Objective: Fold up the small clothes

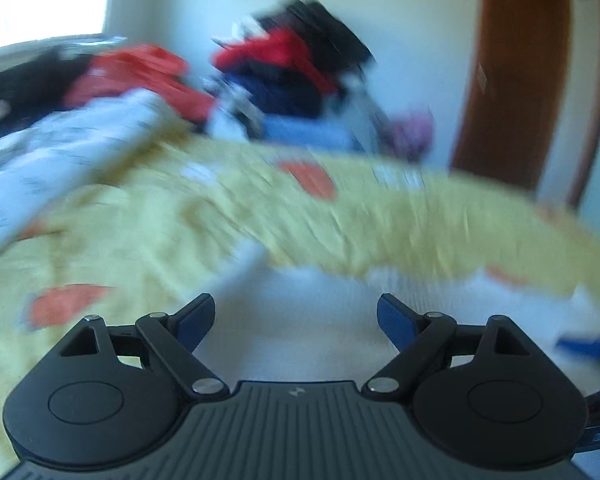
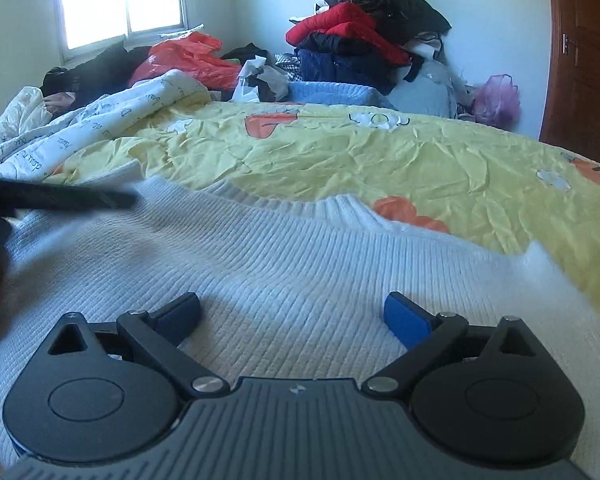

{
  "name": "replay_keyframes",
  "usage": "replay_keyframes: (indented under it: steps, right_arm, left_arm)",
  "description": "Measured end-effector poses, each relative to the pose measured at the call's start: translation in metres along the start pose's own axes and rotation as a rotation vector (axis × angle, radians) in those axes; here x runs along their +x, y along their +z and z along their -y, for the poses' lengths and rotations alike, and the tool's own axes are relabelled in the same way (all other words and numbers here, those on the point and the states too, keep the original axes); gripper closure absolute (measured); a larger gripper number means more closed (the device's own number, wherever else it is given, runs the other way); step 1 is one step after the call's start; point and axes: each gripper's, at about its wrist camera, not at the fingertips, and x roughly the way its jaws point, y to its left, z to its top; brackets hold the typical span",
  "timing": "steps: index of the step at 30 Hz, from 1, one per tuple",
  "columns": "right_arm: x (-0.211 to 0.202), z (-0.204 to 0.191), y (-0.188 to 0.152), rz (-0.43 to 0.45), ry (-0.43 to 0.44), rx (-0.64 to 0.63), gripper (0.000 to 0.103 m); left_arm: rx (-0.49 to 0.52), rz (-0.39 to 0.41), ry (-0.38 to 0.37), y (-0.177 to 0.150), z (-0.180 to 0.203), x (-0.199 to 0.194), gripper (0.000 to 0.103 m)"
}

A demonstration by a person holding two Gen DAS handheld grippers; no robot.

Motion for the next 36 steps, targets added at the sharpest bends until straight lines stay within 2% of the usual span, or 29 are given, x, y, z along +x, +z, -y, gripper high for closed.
replay_keyframes:
  steps: [3, 4, 6, 9, 12, 15, 17, 19, 22, 24, 25, 26, 29, 31, 34, 35, 36]
  right_arm:
    - [-0.002, 0.0, -0.002, 0.009, 0.002, 0.006, 0.005]
    - [-0.002, 0.0, -0.002, 0.011, 0.002, 0.005, 0.005]
    - [-0.002, 0.001, -0.002, 0.014, 0.007, 0.011, 0.005]
    - [-0.004, 0.004, -0.002, 0.02, 0.021, 0.025, 0.005]
    - [-0.004, 0.004, -0.003, 0.024, 0.027, 0.031, 0.005]
    - [-0.005, 0.005, -0.003, 0.027, 0.03, 0.035, 0.004]
    - [-0.006, 0.006, -0.003, 0.03, 0.034, 0.039, 0.005]
    - [-0.007, 0.007, -0.004, 0.035, 0.039, 0.046, 0.005]
    - [-0.009, 0.008, -0.005, 0.044, 0.045, 0.058, 0.005]
    - [-0.01, 0.008, -0.006, 0.048, 0.049, 0.064, 0.004]
    - [-0.011, 0.009, -0.006, 0.05, 0.053, 0.068, 0.004]
    - [-0.011, 0.009, -0.006, 0.05, 0.056, 0.071, 0.004]
    - [-0.011, 0.011, -0.006, 0.052, 0.064, 0.079, 0.004]
    - [-0.011, 0.011, -0.006, 0.053, 0.067, 0.081, 0.003]
    - [-0.011, 0.01, -0.006, 0.052, 0.066, 0.081, 0.003]
    - [-0.011, 0.01, -0.005, 0.049, 0.065, 0.081, 0.002]
    - [-0.012, 0.011, -0.003, 0.037, 0.071, 0.084, 0.002]
  left_arm:
    - [-0.181, 0.059, 0.023, -0.005, -0.04, -0.057, 0.011]
    - [-0.274, 0.052, 0.016, -0.012, -0.055, -0.074, 0.009]
    - [-0.454, 0.014, -0.053, -0.035, -0.079, -0.101, 0.009]
    - [-0.635, -0.053, -0.085, -0.074, -0.091, -0.123, 0.009]
    - [-0.773, -0.126, -0.124, -0.1, -0.095, -0.121, 0.009]
    - [-0.826, -0.172, -0.162, -0.103, -0.09, -0.106, 0.009]
    - [-0.902, -0.205, -0.234, -0.105, -0.087, -0.091, 0.009]
    - [-0.98, -0.212, -0.245, -0.109, -0.083, -0.078, 0.01]
    - [-1.003, -0.178, -0.213, -0.105, -0.078, -0.066, 0.011]
    - [-0.993, -0.178, -0.165, -0.103, -0.076, -0.064, 0.031]
    - [-0.97, -0.192, -0.126, -0.1, -0.074, -0.06, 0.054]
    - [-0.955, -0.203, -0.099, -0.1, -0.074, -0.057, 0.066]
    - [-0.934, -0.205, -0.086, -0.099, -0.077, -0.057, 0.072]
    - [-0.871, -0.197, -0.049, -0.095, -0.072, -0.062, 0.075]
    - [-0.678, -0.153, 0.018, -0.075, -0.044, -0.072, 0.078]
    - [-0.571, -0.125, 0.035, -0.067, -0.029, -0.078, 0.078]
    - [-0.414, -0.084, 0.051, -0.058, -0.007, -0.084, 0.078]
